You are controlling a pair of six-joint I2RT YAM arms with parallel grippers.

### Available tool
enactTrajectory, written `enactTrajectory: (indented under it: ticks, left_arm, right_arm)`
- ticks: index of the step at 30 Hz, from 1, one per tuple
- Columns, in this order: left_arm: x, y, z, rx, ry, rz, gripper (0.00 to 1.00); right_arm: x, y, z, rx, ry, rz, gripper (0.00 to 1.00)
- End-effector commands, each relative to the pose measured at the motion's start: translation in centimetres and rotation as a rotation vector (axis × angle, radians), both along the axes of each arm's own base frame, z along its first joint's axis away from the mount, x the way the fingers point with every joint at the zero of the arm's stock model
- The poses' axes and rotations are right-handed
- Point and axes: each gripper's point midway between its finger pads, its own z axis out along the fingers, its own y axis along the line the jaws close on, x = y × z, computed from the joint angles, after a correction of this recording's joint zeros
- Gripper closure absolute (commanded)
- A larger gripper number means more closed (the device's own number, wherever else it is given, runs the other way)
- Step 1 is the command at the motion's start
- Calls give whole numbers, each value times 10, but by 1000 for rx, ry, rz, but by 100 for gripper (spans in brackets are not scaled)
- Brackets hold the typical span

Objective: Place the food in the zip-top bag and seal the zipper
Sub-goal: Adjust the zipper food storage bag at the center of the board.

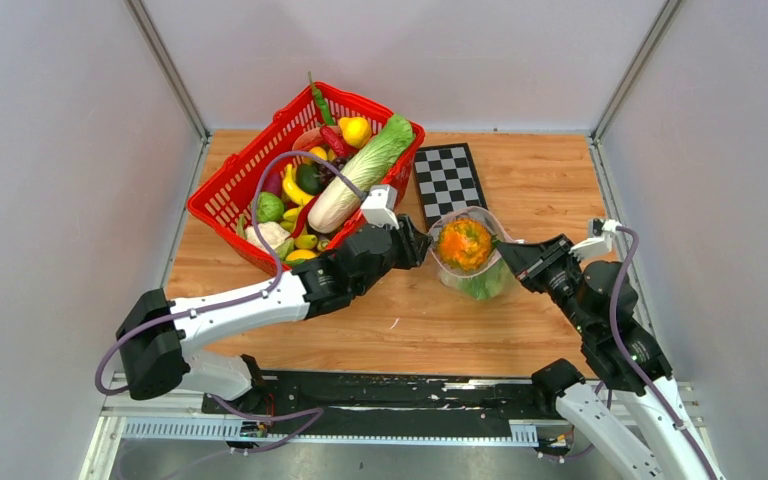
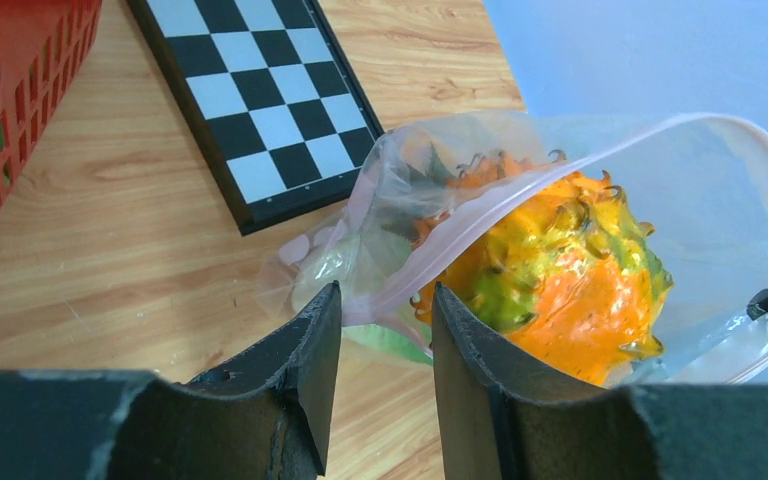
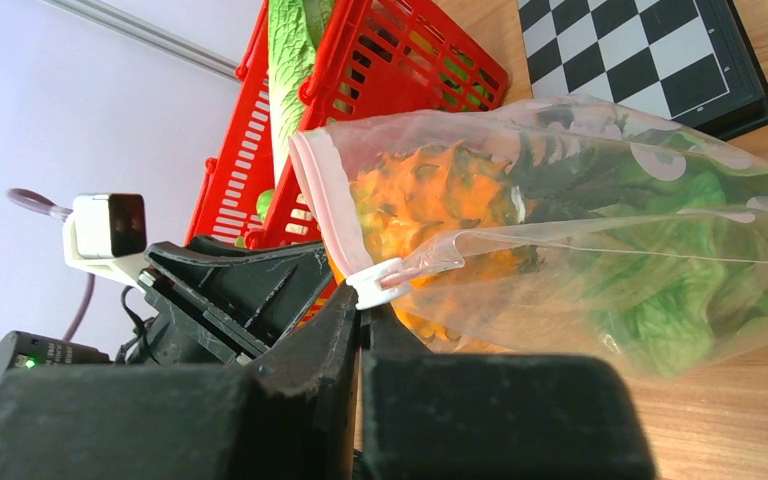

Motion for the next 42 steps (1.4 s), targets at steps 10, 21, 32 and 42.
enactTrajectory:
  ticks: [10,21,32,42]
  left_arm:
    - [14,-3,10,162,-93,-17,69]
    - [16,-5,52,207,-233,-75,100]
    - [28,6,109,343,-343,-85,100]
    - [25,14,121,321,-362,-86,100]
  right_arm:
    - [-1,1,27,13,-76,13,100]
    - [-3,5,30,-48,-117,58,97]
    - [-45,19,56,-454,-248,419,40]
    - [-28,-8,96,-634,-258,304,39]
